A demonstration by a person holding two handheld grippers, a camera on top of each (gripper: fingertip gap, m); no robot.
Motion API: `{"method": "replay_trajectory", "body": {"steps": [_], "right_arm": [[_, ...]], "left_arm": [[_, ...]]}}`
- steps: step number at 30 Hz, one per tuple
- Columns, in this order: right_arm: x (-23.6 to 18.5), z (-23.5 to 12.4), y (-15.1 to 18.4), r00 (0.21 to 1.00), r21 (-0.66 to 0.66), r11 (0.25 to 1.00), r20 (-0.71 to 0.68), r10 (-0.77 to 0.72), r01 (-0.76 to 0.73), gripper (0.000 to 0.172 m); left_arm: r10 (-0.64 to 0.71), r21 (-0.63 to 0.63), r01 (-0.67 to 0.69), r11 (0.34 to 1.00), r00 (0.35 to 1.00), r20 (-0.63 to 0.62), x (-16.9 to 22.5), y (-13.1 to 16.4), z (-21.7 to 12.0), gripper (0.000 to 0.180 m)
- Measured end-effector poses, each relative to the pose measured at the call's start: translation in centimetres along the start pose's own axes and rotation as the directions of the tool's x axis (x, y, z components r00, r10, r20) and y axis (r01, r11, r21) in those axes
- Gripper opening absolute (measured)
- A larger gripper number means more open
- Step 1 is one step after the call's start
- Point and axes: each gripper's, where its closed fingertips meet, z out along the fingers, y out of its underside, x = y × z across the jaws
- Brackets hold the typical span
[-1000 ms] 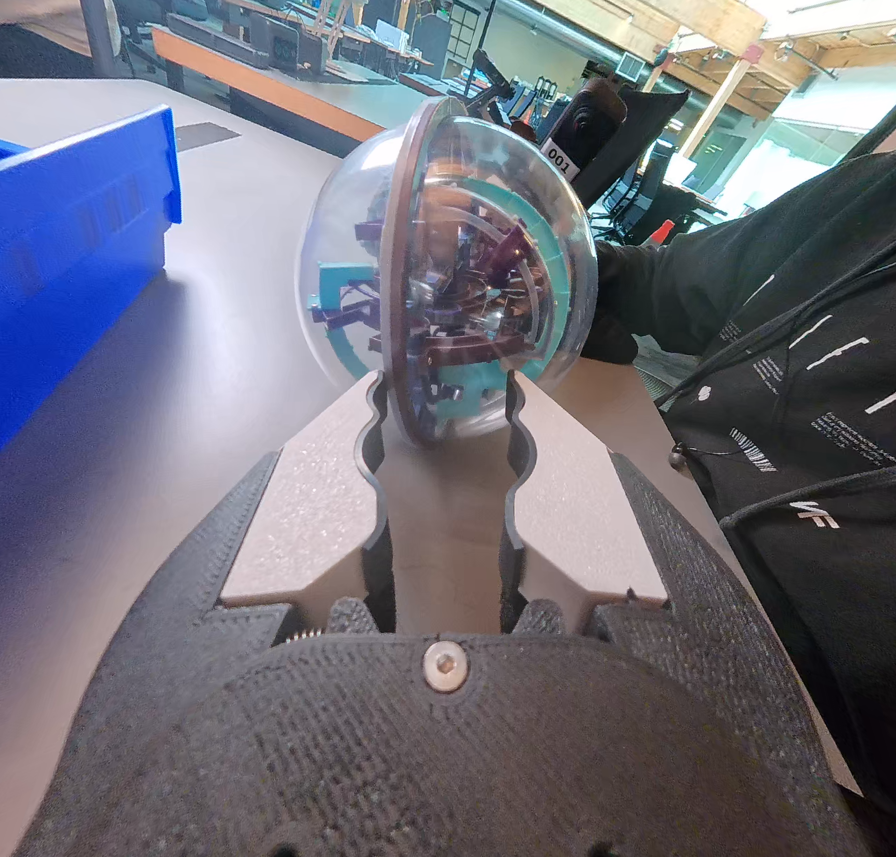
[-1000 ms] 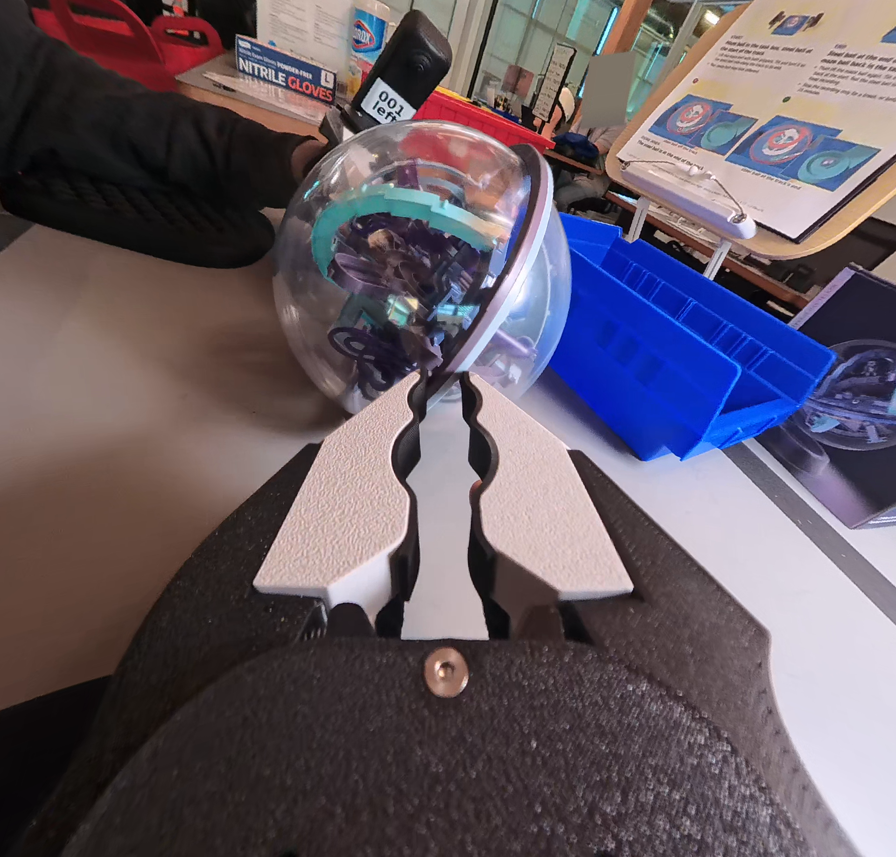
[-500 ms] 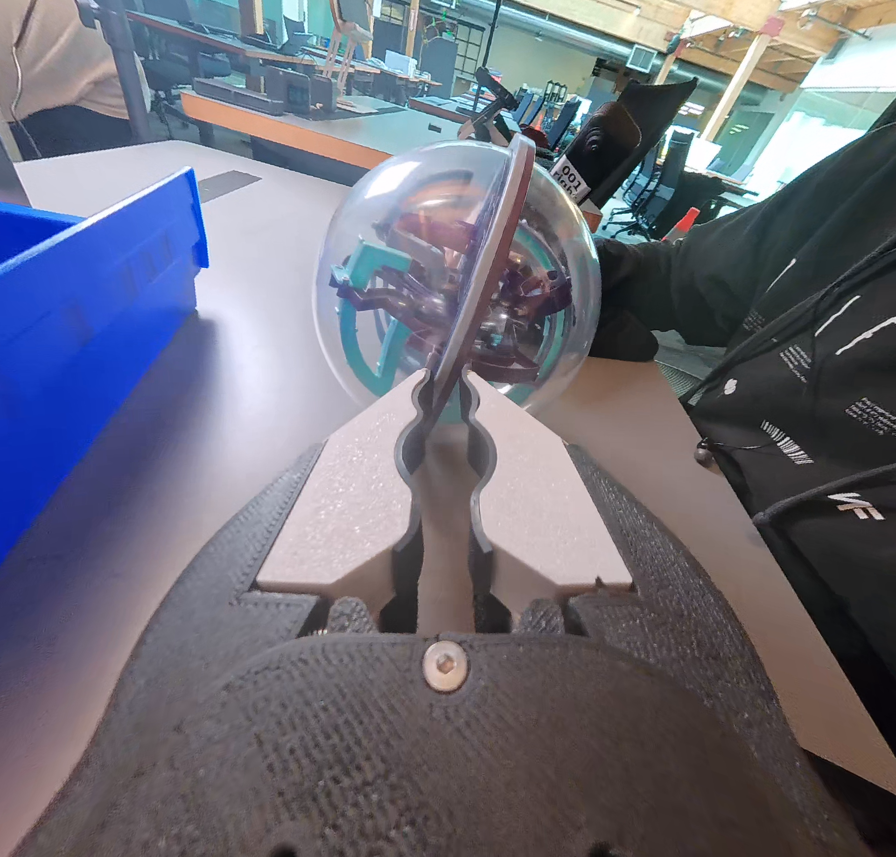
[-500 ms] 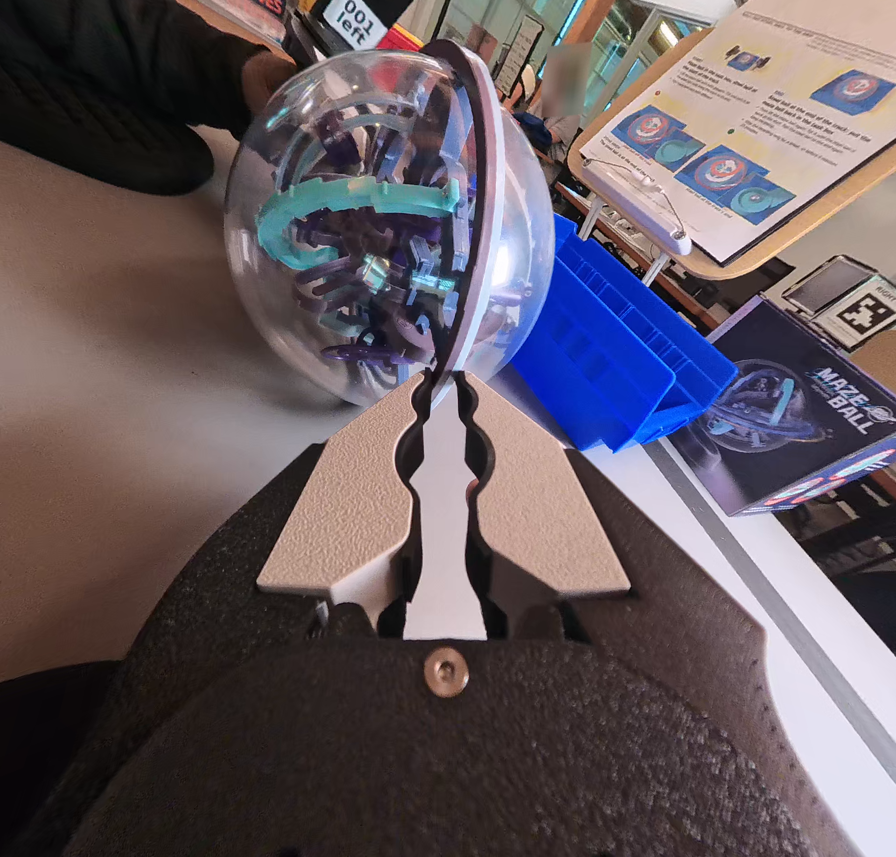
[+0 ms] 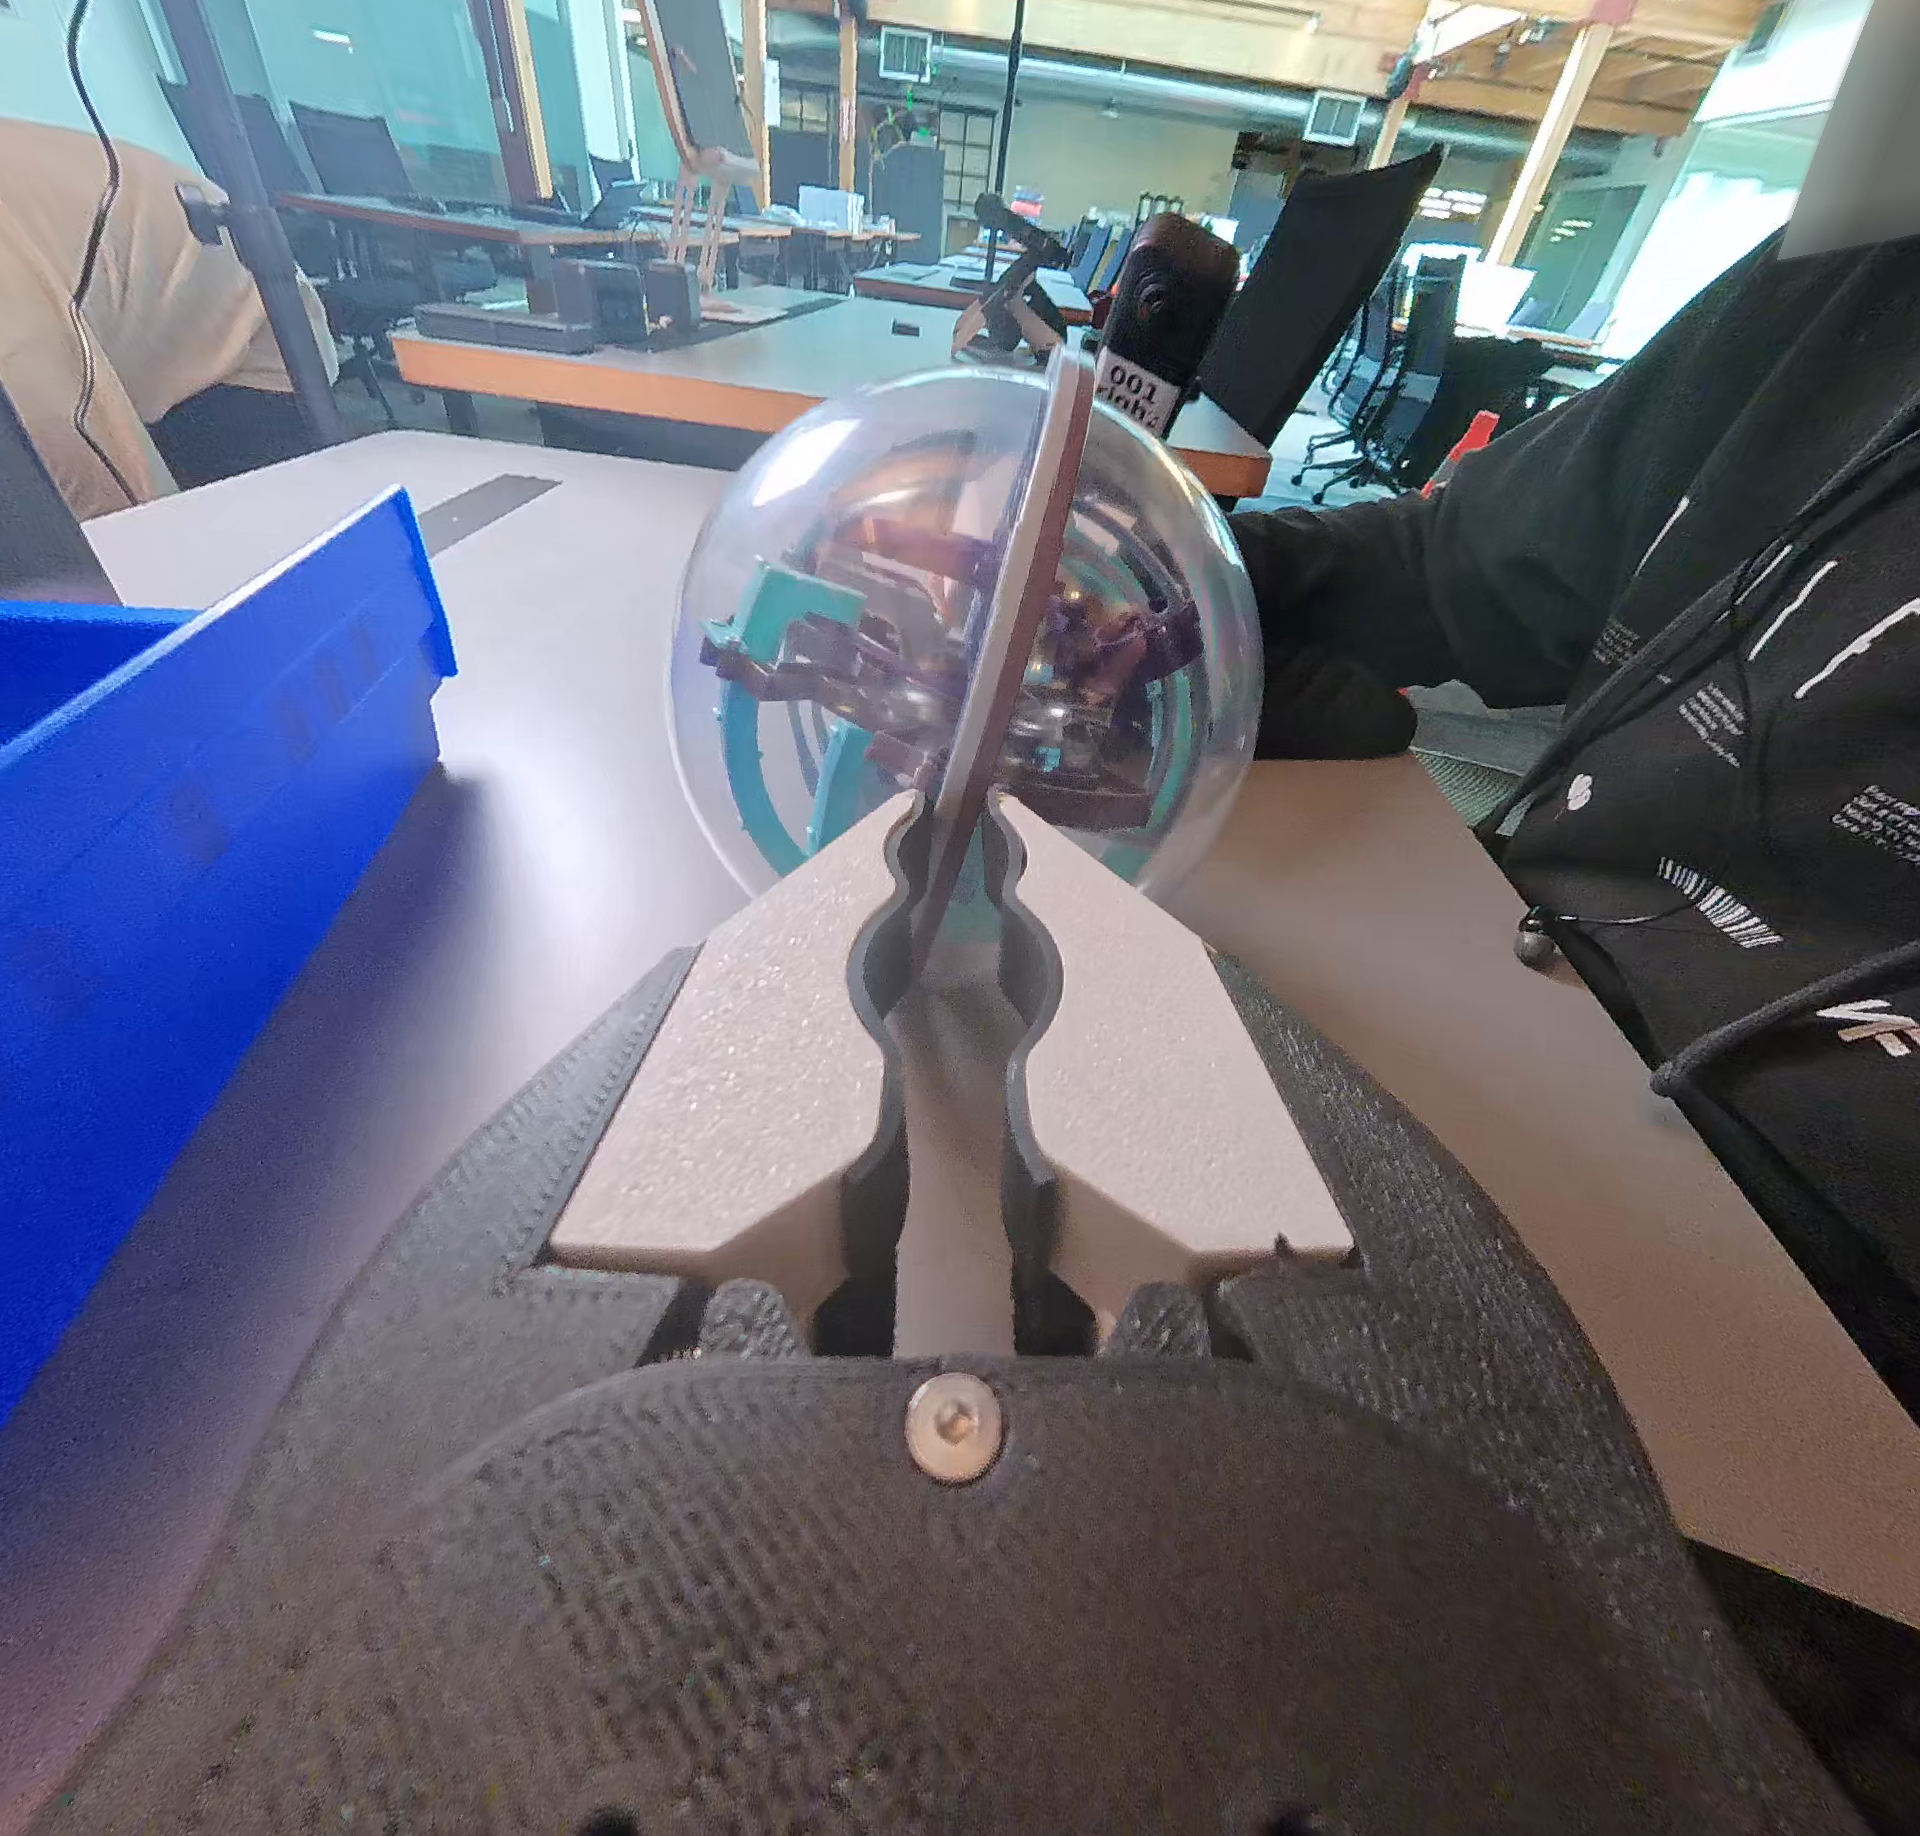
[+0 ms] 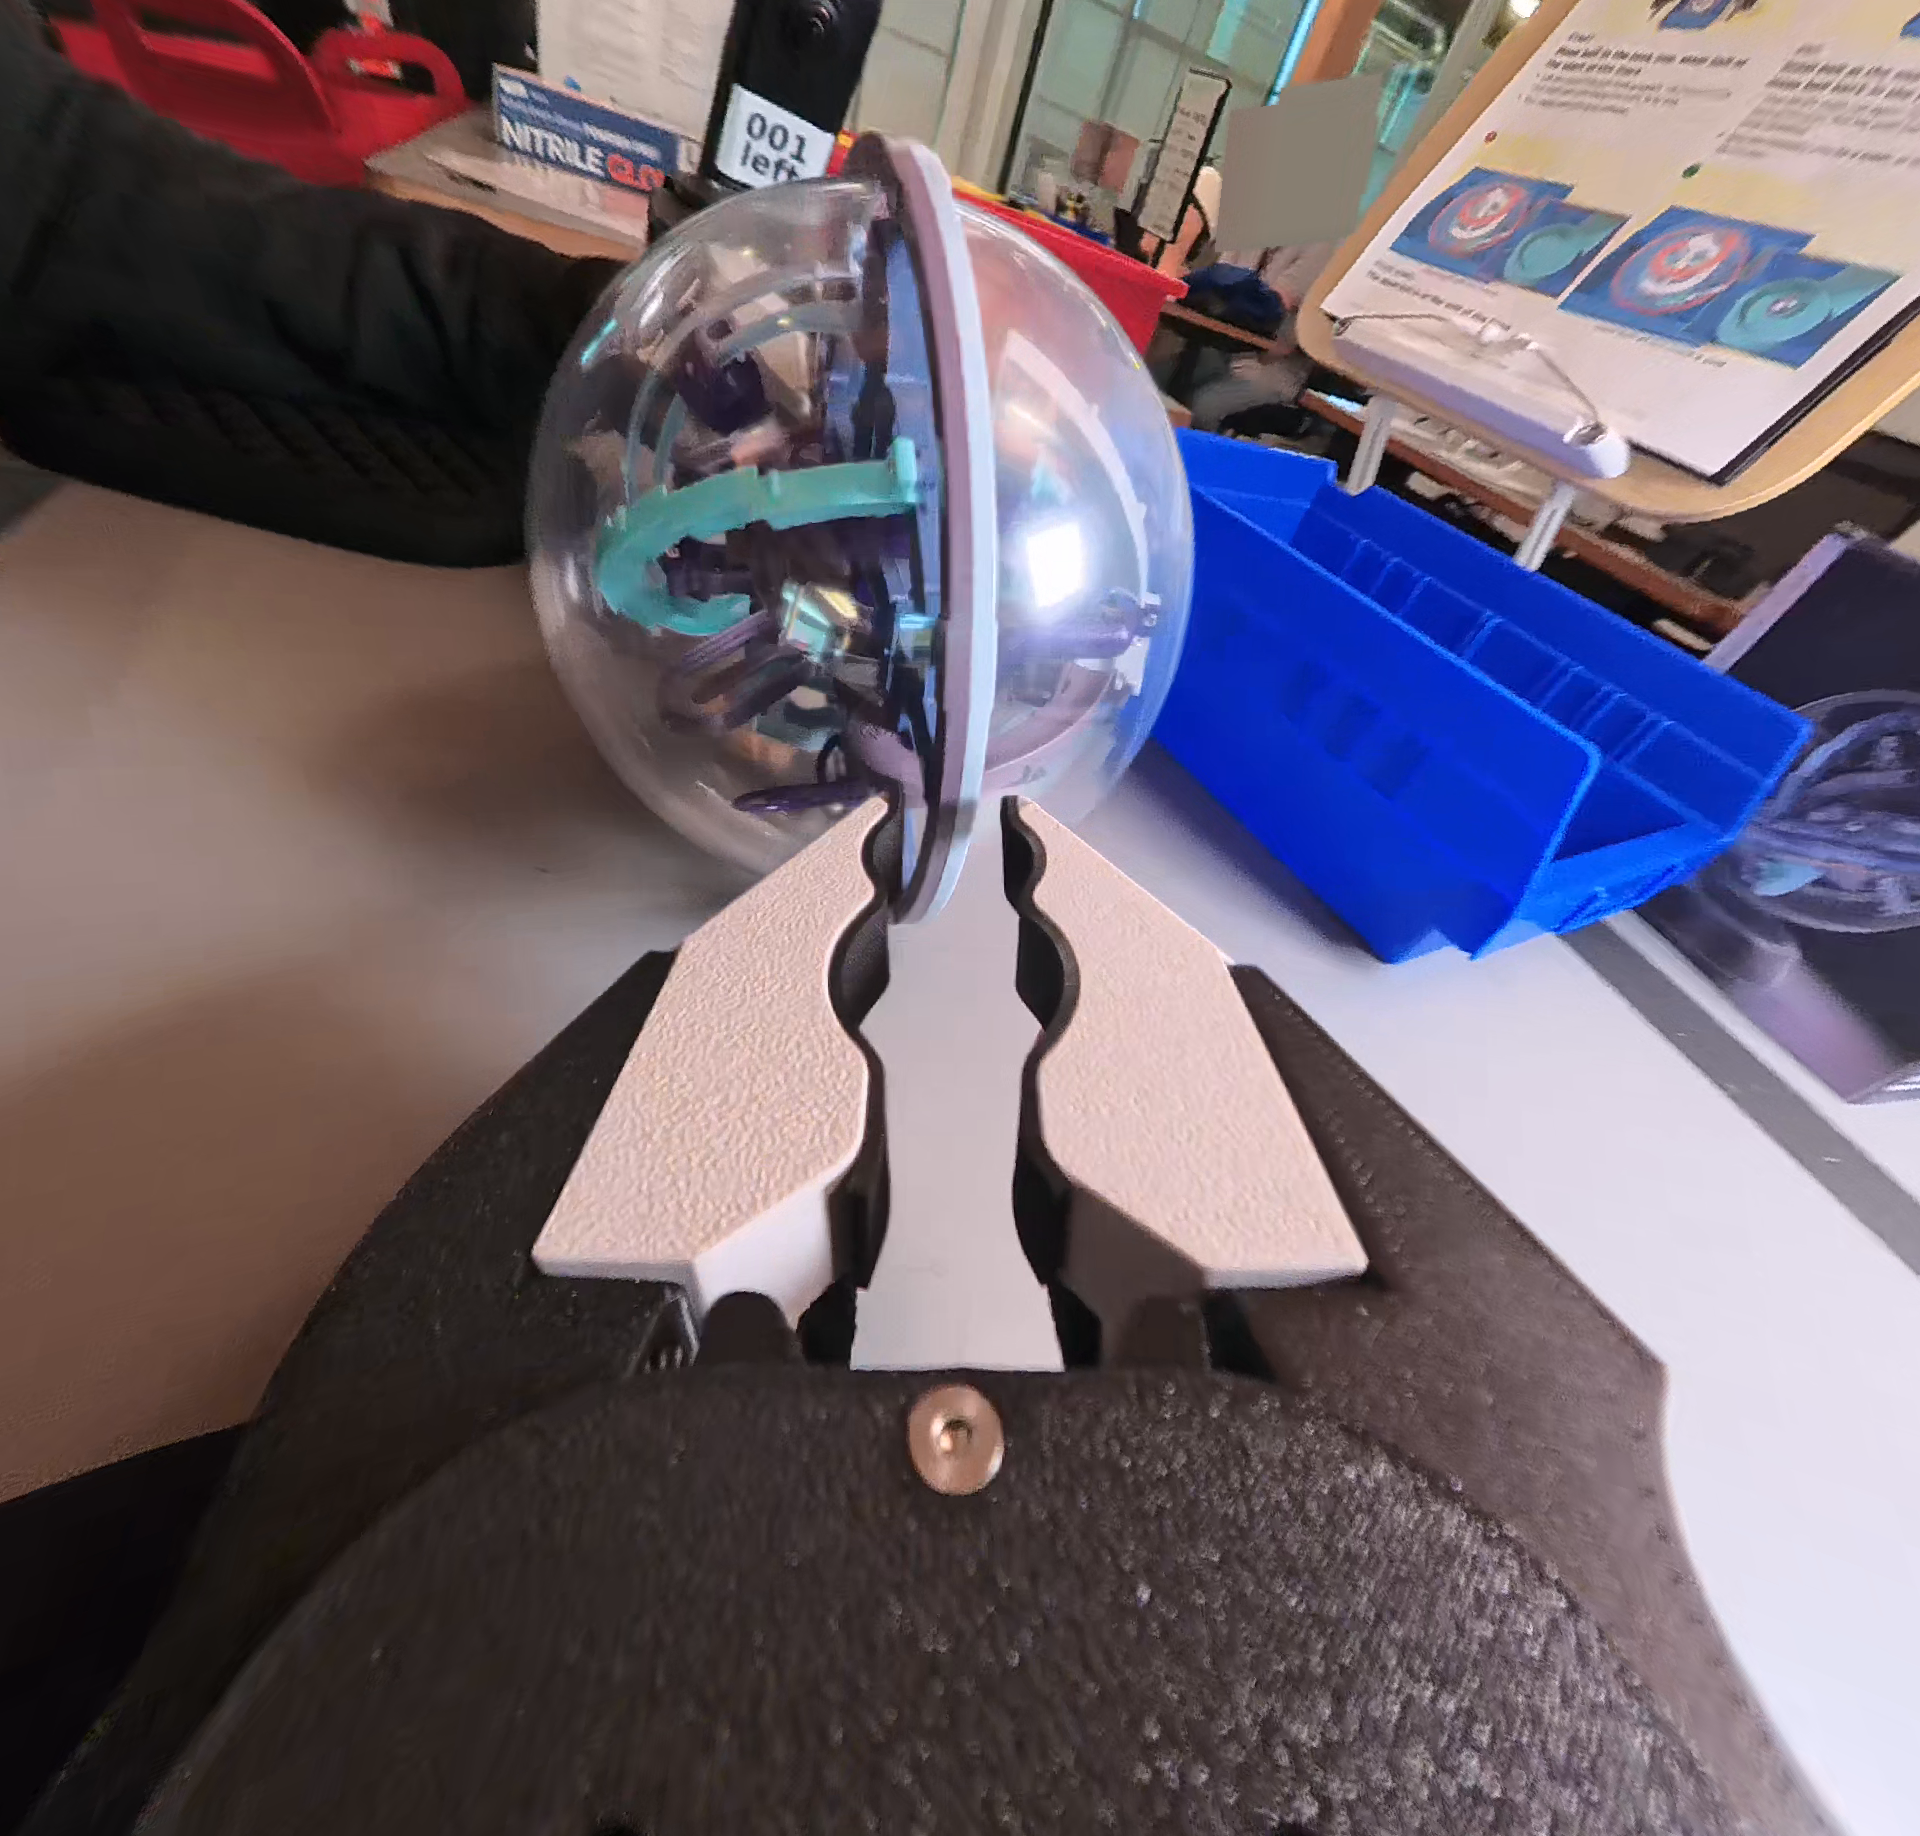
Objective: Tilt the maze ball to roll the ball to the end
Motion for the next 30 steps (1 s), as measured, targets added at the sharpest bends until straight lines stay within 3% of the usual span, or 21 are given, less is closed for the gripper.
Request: {"method": "replay_trajectory", "body": {"steps": [4, 6, 9, 14, 20, 23, 27, 30], "right_arm": [[0.2, -0.1, -0.2, 1.0, 0.016, 0.999, 0.004, 0.031, -0.031, 0.017], [0.0, -0.1, -0.1, 1.0, 0.009, 1.0, 0.007, 0.008, -0.008, 0.006], [-0.2, -0.1, -0.1, 0.999, -0.006, 0.999, 0.003, -0.035, 0.035, 0.006], [-0.1, 0.1, -0.4, 0.973, -0.049, 0.976, -0.073, -0.218, 0.215, 0.006], [0.1, 0.3, -1.1, 0.864, -0.13, 0.88, -0.171, -0.473, 0.456, 0.006], [0.0, 0.4, -1.7, 0.815, -0.148, 0.839, -0.198, -0.545, 0.524, 0.006], [-0.4, 0.7, -2.1, 0.758, -0.166, 0.786, -0.208, -0.619, 0.596, 0.005], [-1.3, 1.1, -2.3, 0.722, -0.171, 0.746, -0.19, -0.665, 0.643, 0.005]], "left_arm": [[0.019, 0.014, -0.019, 1.0, 1.0, -0.012, 0.5, -0.3, 0.1, 0.007], [0.019, 0.016, -0.018, 1.0, 1.0, -0.014, 0.6, -0.4, 0.2, 0.007], [0.029, 0.015, -0.029, 0.999, 1.0, 0.002, 0.4, -0.4, 0.1, 0.007], [0.033, -0.007, -0.032, 0.999, 0.998, 0.063, -0.6, 0.0, -0.1, 0.008], [-0.004, -0.035, 0.009, 0.999, 0.989, 0.15, -2.4, 0.8, -0.2, 0.016], [-0.034, 0.041, 0.031, 0.999, 0.996, 0.083, -1.4, -0.5, -0.5, 0.039], [-0.103, 0.111, 0.094, 0.989, 0.992, 0.073, -1.4, -1.8, -0.7, 0.082], [-0.113, 0.067, 0.108, 0.992, 0.99, 0.083, -1.2, -1.2, 0.2, 0.108]]}}
